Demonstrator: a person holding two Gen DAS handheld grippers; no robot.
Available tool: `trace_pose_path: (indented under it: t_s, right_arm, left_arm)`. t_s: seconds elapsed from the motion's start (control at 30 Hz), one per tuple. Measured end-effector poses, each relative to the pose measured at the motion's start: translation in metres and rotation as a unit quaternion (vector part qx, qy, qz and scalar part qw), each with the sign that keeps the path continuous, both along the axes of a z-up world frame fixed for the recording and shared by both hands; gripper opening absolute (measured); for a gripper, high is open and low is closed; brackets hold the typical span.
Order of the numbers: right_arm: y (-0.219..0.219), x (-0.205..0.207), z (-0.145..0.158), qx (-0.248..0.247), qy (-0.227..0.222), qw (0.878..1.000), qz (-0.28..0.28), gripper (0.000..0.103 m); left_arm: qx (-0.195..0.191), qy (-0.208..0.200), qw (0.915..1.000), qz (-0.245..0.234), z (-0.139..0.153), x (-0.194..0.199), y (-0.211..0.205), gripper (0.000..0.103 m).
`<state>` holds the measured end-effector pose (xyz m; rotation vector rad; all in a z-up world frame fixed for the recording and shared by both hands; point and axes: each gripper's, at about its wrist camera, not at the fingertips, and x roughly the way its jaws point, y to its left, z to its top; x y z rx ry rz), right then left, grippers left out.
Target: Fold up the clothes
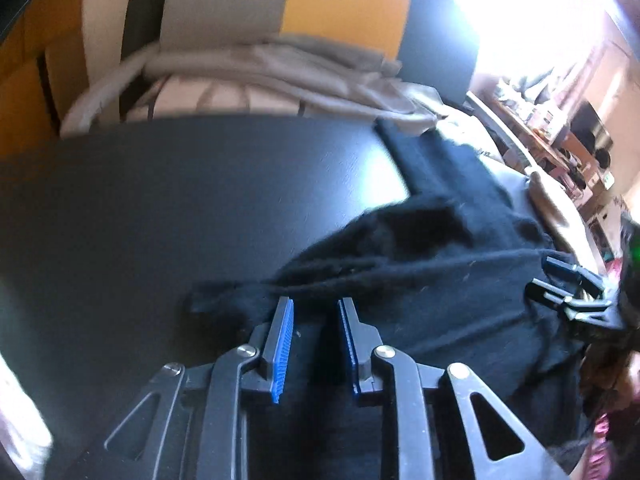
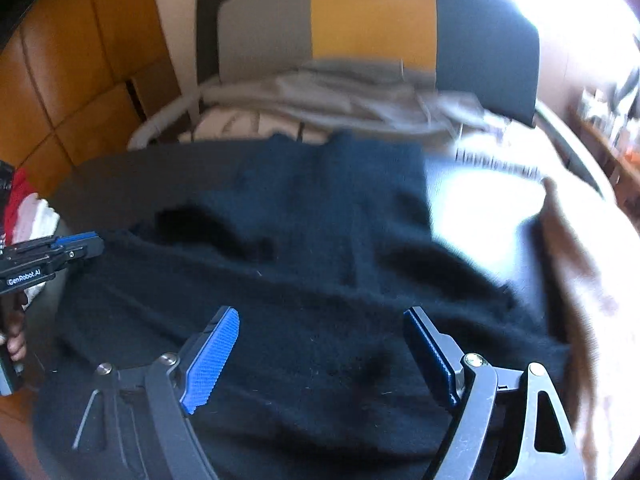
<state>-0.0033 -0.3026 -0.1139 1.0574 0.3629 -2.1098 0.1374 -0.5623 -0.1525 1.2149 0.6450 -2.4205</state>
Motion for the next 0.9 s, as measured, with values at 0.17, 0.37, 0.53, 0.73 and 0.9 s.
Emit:
trace_pose_path:
  t_s: [0.17, 0.37, 0.53, 0.73, 0.9]
  right_arm:
    - [0.008, -0.002, -0.021, -0.012, -0.001, 1.000, -0.008, 0.092]
    - [0.002, 0.003, -0.023, -0.001, 0.002, 1.000, 0.007, 0.102]
    - [0.003, 0.001, -0.022, -0.001, 0.002, 1.000, 0.009, 0.102]
    - [0.003, -0.001, -0.020, -0.001, 0.000, 1.000, 0.011, 0.103]
    - [0.009, -0.009, -0.006, -0.024, -0.034, 0.998, 0.038, 0.097]
  left_arm:
    - [-0.030, 0.021, 0.9993, -0.006, -0.007, 0.006, 0.007, 0.022]
    - [-0.076, 0.014, 0.9970, 0.010, -0.006, 0.000, 0.022, 0.022]
    - [-0.079, 0.004, 0.9965, 0.028, -0.004, -0.001, 0.025, 0.022]
    - [-0.080, -0.025, 0.9961, 0.030, 0.005, -0.009, 0.030, 0.023]
    - [-0.028, 0.026, 0.9993, -0.006, 0.037, -0.008, 0.018, 0.027]
